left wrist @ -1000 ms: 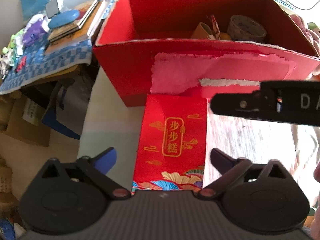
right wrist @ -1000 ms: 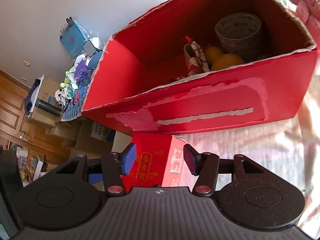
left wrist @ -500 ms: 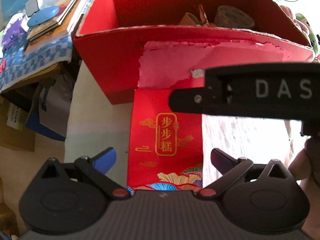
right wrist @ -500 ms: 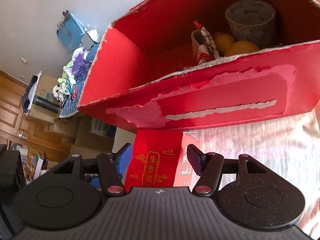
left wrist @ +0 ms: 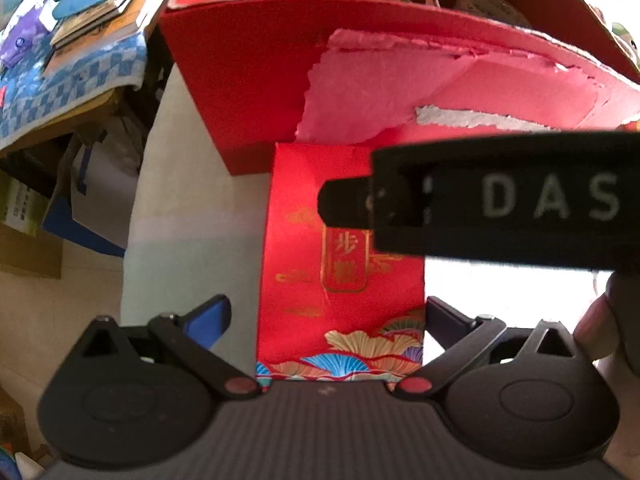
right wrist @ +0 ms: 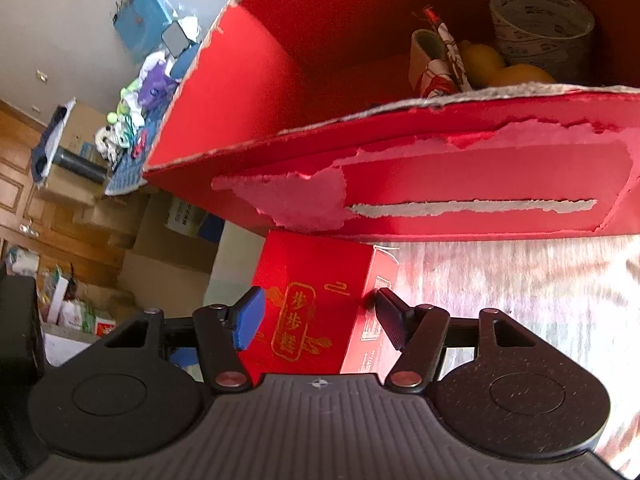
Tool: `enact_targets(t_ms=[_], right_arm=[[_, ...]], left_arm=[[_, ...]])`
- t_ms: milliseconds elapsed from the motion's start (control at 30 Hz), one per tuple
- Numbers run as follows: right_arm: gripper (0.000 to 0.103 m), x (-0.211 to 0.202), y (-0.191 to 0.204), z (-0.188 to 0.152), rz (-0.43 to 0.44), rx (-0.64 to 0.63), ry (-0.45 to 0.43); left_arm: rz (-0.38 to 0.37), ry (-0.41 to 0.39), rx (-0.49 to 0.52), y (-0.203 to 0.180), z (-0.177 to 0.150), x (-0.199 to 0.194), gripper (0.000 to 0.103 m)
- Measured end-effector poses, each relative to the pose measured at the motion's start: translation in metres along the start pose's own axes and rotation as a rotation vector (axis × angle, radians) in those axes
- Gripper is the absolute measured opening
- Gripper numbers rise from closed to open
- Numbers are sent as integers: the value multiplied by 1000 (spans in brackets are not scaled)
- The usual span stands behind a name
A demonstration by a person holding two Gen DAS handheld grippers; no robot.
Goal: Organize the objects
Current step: 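Lift the red gift box with the left tool while the right tool carries it too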
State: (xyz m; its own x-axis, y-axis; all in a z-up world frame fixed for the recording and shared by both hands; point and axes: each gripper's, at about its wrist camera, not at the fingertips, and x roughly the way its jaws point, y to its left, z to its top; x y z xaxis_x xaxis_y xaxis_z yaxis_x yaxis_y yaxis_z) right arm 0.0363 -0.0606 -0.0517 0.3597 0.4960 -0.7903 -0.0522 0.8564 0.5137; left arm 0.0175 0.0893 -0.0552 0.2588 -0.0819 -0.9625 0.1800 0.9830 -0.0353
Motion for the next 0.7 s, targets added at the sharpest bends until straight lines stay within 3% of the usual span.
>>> enact_targets(t_ms=[333,600,700], right_arm=[[61,11,-3,-1,-30,2,80],[60,11,-2,1,-25,7,86],[59,11,0,3,-28,8,88]], left_arm=[[-26,50,7,2,2,9,99],[-22,62,28,-2,6,10,84],[-19,65,32,-1,7,10,83]])
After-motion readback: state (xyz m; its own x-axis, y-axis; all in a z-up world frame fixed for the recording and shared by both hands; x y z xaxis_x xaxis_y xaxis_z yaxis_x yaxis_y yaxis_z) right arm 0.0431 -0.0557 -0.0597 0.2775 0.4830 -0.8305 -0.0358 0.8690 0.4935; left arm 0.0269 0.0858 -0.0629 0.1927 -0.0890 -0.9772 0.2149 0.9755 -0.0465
